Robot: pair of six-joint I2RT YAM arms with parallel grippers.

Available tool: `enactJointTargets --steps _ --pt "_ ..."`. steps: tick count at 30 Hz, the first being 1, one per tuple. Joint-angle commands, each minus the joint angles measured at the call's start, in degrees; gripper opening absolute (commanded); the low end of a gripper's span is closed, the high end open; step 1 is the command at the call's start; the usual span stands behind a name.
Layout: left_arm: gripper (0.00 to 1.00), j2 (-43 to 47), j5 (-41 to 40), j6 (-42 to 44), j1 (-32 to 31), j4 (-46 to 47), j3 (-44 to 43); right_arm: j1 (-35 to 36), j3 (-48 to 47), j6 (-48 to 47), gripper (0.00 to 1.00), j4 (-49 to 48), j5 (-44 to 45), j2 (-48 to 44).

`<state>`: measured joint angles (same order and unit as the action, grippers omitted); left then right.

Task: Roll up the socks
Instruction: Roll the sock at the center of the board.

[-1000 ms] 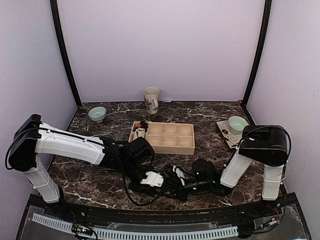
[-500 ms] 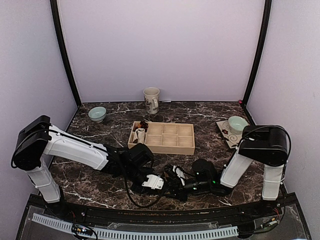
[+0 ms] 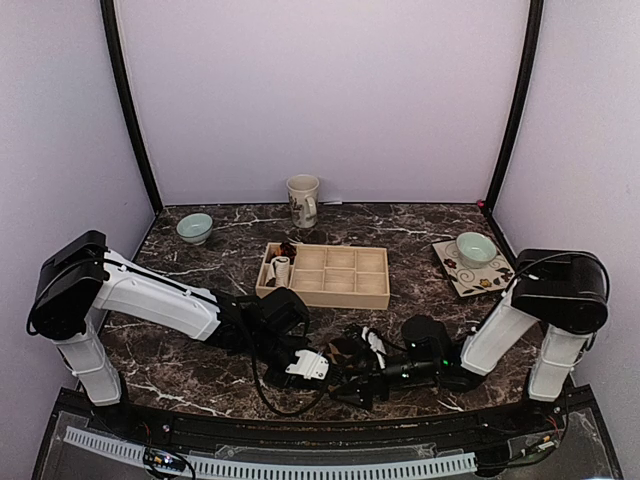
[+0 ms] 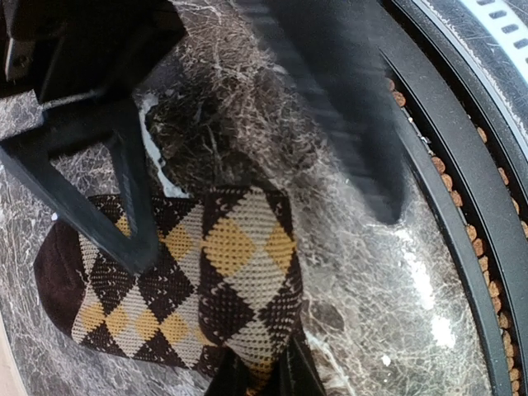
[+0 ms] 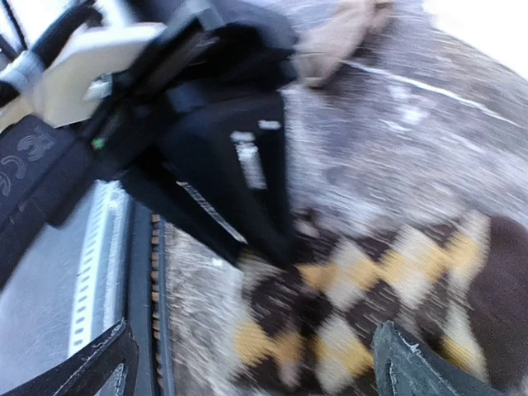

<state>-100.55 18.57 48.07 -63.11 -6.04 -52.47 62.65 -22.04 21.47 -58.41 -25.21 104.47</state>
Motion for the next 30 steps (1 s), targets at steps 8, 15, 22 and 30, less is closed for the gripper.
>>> enactJointTargets --steps 8,15,22,30 --pt "0.06 -2.6 1.0 1.4 -0.2 -8.8 1.0 -7.4 -6.1 17.0 0.99 38.8 12.8 -5.2" --pt "0.06 -2.6 1.0 1.2 -0.2 -9.3 1.1 -10.8 -3.0 25.0 0.99 27.8 7.2 2.2" --pt "0.05 -2.8 1.4 1.2 -0.2 -9.5 1.6 -10.8 -3.9 22.0 0.3 34.6 13.8 -5.7" --pt "0.05 -3.3 1.8 1.0 -0.2 -10.3 1.6 -10.8 -4.5 19.4 0.0 37.5 17.1 -14.6"
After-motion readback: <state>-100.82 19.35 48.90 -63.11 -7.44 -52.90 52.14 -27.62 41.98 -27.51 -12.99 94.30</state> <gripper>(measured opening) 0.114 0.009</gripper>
